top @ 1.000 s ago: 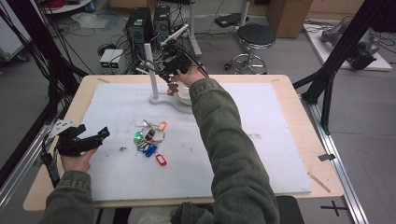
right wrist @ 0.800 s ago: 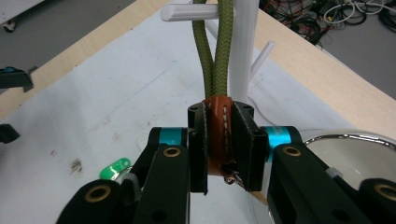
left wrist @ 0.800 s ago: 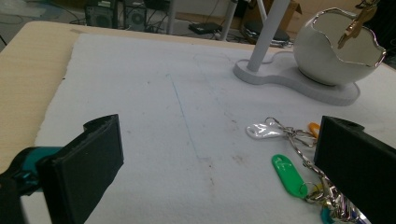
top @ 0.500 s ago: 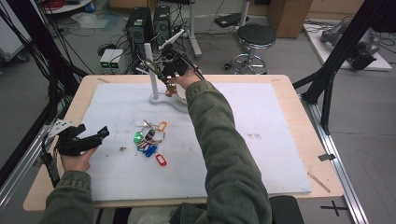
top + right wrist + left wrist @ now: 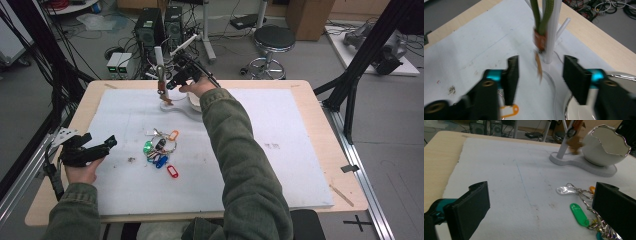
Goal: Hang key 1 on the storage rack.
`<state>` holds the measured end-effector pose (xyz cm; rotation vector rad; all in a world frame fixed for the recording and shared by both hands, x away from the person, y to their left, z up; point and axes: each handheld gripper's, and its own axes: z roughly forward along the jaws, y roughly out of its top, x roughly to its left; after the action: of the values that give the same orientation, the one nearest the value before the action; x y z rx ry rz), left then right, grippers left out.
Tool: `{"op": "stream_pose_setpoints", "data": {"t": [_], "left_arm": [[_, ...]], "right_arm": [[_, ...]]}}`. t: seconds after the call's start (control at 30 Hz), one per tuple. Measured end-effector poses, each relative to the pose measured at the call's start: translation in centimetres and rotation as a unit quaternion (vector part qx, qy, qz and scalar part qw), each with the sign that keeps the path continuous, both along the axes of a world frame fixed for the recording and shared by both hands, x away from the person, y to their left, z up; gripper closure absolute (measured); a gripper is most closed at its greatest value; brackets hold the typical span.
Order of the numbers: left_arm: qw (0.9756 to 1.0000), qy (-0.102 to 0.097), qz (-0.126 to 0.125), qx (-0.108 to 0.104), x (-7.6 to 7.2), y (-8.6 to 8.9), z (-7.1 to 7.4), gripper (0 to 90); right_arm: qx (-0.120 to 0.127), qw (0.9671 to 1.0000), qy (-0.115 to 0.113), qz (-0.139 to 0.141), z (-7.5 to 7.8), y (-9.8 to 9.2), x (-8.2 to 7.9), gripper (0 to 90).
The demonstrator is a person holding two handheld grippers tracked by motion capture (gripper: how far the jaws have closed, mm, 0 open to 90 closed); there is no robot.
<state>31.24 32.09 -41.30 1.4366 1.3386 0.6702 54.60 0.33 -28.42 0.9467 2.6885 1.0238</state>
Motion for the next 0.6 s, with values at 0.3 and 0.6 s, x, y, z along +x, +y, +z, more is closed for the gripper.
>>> {"op": "stream_pose_setpoints", "data": {"t": [0.3, 0.6], "left_arm": [[1.0000, 0.000, -0.003, -0.001, 0.0, -0.1, 0.0, 1.7], [1.0000, 0.001, -0.004, -0.001, -0.1, -0.2, 0.0, 1.7]], "right_arm": [[0.001, 0.9999, -0.008, -0.013, 1.0, -1.6, -1.0, 0.7], [0.016, 0.9986, -0.022, -0.044, 0.2, -5.2, -2.3, 0.6]]}}
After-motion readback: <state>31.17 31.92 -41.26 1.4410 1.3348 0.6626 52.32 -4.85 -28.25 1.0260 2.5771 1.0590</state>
